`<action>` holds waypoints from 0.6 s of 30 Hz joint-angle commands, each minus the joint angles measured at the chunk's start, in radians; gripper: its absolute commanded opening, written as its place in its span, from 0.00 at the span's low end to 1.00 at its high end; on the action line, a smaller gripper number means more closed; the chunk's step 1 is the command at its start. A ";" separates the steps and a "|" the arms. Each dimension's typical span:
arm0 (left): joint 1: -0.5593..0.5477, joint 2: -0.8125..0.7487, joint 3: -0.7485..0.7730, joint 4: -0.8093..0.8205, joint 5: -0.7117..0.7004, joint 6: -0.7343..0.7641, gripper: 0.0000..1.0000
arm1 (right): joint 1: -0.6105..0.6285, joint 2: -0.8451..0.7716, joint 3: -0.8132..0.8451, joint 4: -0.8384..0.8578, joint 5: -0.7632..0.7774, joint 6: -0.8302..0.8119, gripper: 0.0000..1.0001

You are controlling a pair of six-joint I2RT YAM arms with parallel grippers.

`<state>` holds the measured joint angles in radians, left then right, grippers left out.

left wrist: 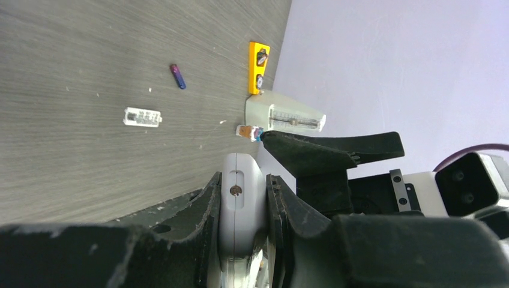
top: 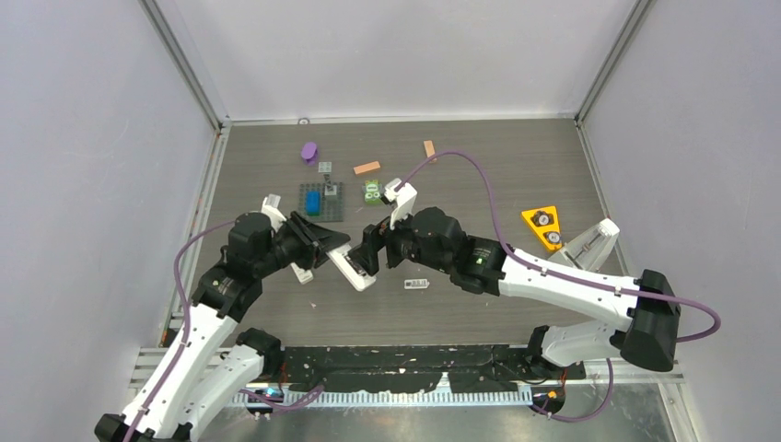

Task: Load the batteries into the remote control

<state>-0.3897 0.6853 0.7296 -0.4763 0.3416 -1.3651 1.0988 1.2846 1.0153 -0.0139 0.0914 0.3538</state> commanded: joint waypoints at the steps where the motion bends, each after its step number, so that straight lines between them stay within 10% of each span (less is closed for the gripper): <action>1: 0.011 -0.034 0.033 0.103 0.008 0.089 0.00 | 0.014 -0.027 0.015 -0.113 -0.020 -0.006 0.86; 18: 0.011 -0.097 -0.003 0.280 0.080 0.491 0.00 | -0.028 -0.070 0.069 -0.102 -0.265 0.032 0.87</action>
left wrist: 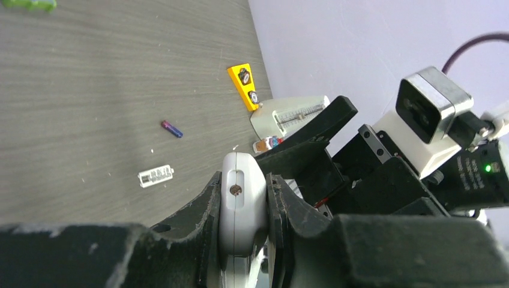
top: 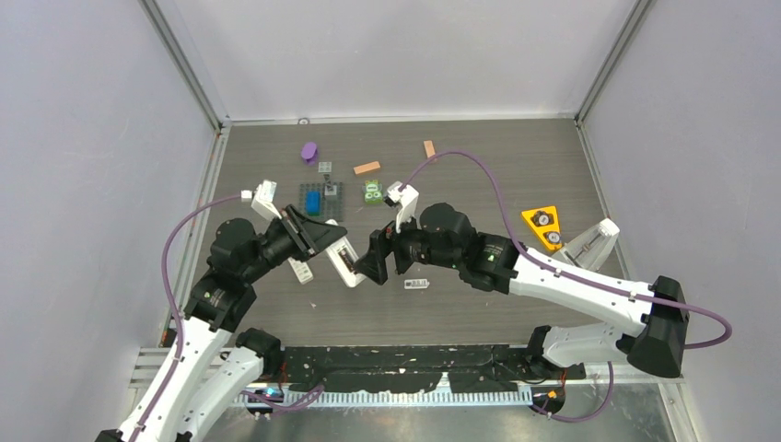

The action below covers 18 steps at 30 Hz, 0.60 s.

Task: Load the batteries into the remote control

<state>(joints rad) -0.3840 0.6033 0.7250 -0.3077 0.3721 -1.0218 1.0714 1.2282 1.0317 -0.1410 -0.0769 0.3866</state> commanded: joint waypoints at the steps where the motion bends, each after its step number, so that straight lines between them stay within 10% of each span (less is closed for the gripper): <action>1: 0.005 -0.015 0.004 0.120 0.059 0.176 0.00 | -0.001 -0.011 0.054 0.027 -0.103 0.001 0.86; 18: 0.005 -0.010 -0.016 0.211 0.180 0.227 0.00 | -0.001 0.086 0.137 0.006 -0.061 0.015 0.66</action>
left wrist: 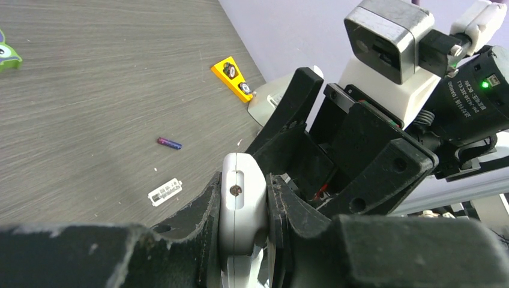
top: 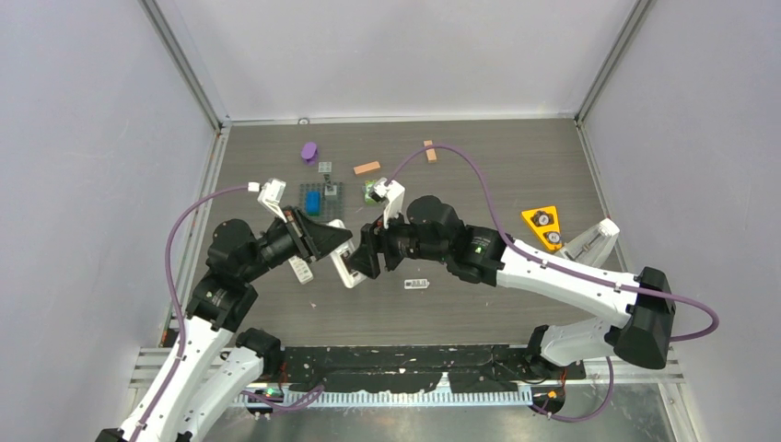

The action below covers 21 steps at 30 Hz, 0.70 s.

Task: Load the batteries into the remote control

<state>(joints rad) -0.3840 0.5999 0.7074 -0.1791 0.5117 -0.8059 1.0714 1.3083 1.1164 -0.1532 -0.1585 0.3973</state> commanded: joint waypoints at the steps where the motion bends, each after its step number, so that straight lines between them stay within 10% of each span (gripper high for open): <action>1: 0.005 -0.007 0.000 0.081 0.039 0.008 0.00 | 0.000 0.009 0.055 0.017 0.028 0.005 0.66; 21: 0.005 -0.005 -0.008 0.103 0.005 -0.044 0.00 | 0.010 0.022 0.028 -0.022 0.145 0.023 0.36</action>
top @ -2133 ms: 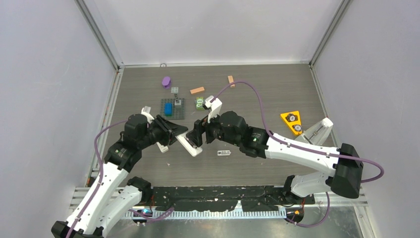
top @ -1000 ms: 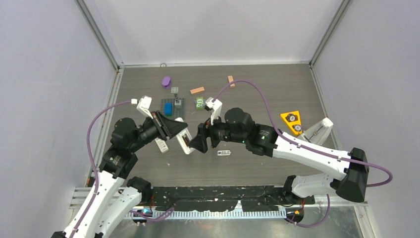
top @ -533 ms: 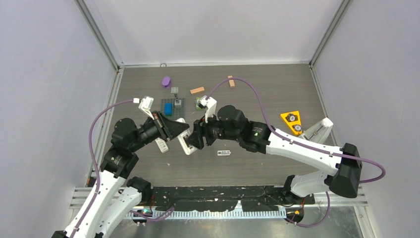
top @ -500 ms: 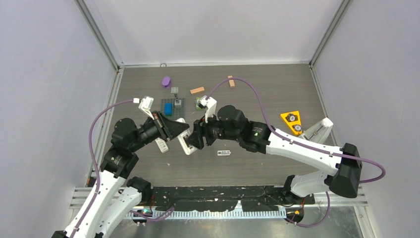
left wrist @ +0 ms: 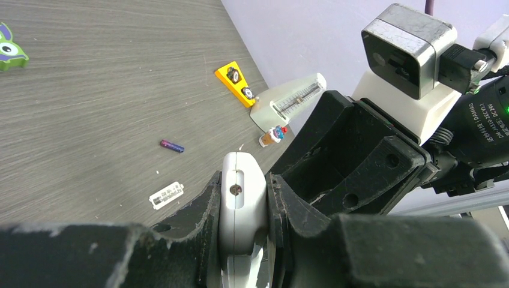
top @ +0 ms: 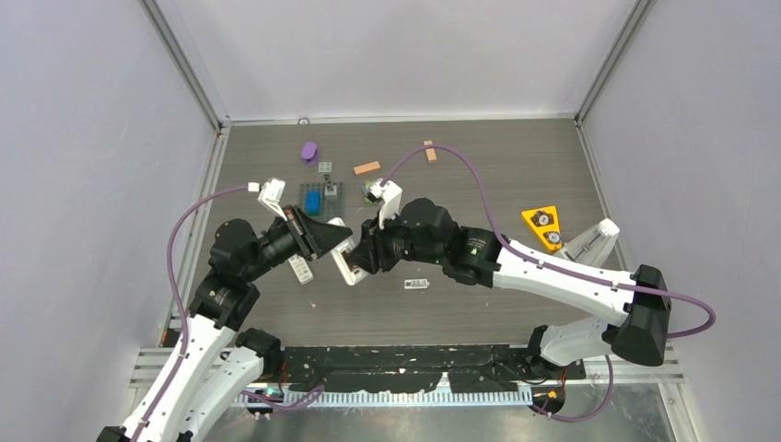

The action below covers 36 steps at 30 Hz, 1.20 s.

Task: Load the batteries into the remote control

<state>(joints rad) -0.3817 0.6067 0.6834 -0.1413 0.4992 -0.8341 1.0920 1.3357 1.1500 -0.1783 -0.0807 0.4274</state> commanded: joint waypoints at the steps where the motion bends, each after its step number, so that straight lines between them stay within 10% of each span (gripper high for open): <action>1: 0.002 -0.012 0.017 0.066 0.019 -0.016 0.00 | -0.011 -0.006 -0.009 0.003 0.065 -0.008 0.36; 24: 0.003 -0.055 -0.031 0.104 0.035 0.061 0.00 | -0.077 -0.162 -0.090 0.124 -0.208 -0.016 0.89; 36: 0.003 -0.047 -0.035 0.166 0.026 -0.029 0.00 | -0.030 -0.083 -0.028 0.106 -0.188 -0.057 0.94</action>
<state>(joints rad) -0.3817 0.5579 0.6460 -0.0628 0.5335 -0.8131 1.0283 1.2240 1.0557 -0.0776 -0.3004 0.4164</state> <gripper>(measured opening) 0.267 0.936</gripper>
